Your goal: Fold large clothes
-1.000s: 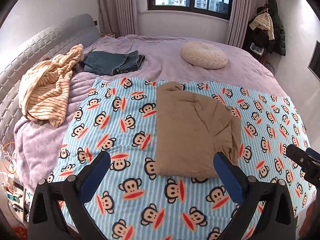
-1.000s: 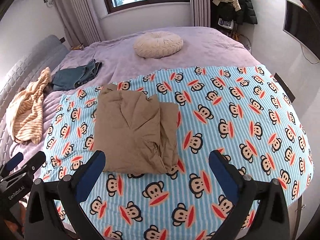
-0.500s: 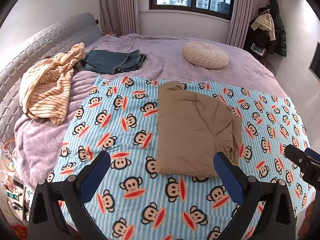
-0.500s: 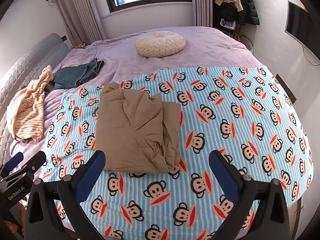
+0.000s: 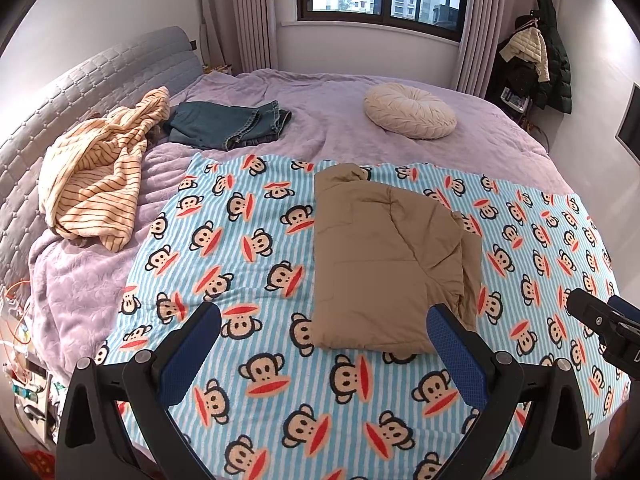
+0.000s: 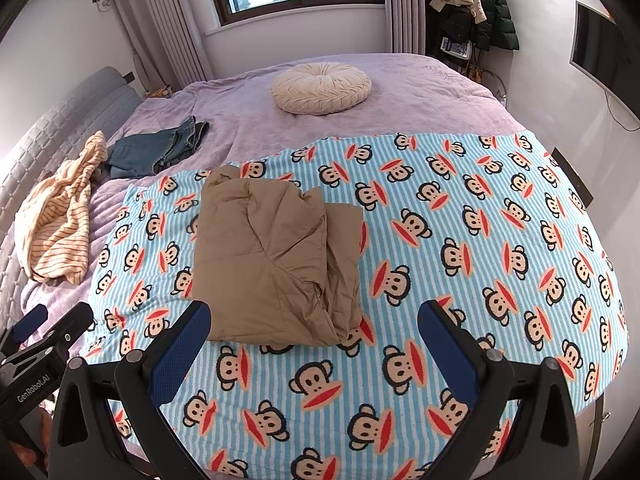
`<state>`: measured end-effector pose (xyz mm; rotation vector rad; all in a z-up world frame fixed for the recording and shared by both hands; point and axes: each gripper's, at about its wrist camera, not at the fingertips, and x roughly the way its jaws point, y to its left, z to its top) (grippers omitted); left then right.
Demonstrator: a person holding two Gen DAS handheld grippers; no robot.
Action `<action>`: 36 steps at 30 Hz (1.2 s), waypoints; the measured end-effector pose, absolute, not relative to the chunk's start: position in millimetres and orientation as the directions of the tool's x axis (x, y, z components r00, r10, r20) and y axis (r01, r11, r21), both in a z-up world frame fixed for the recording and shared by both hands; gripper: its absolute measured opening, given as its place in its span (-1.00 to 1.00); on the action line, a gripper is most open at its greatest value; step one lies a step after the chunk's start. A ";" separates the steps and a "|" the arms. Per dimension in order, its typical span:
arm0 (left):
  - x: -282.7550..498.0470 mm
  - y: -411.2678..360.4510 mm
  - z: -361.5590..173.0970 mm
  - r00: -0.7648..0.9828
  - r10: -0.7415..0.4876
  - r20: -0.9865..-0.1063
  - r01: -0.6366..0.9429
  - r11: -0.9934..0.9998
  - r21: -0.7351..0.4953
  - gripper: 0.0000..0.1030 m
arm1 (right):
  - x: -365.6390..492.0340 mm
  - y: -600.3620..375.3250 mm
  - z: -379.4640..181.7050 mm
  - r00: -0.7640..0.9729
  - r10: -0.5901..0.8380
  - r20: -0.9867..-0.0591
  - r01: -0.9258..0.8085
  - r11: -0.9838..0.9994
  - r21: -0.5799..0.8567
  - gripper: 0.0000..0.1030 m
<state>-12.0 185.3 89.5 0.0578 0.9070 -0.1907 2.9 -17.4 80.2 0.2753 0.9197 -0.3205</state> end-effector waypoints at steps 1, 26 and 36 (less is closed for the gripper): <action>-12.1 185.3 89.5 0.600 -0.140 -0.787 0.189 0.982 -0.031 1.00 | 3.4 -17.0 81.0 0.565 -0.153 -0.811 0.385 0.918 0.095 0.99; -12.7 184.6 90.1 0.600 -0.146 -0.787 0.193 0.981 -0.035 1.00 | 2.3 -16.2 80.4 0.566 -0.153 -0.810 0.386 0.918 0.096 0.99; -10.8 181.5 90.1 0.597 -0.154 -0.787 0.199 0.979 -0.041 1.00 | 2.8 -14.7 80.5 0.566 -0.151 -0.811 0.385 0.918 0.098 0.99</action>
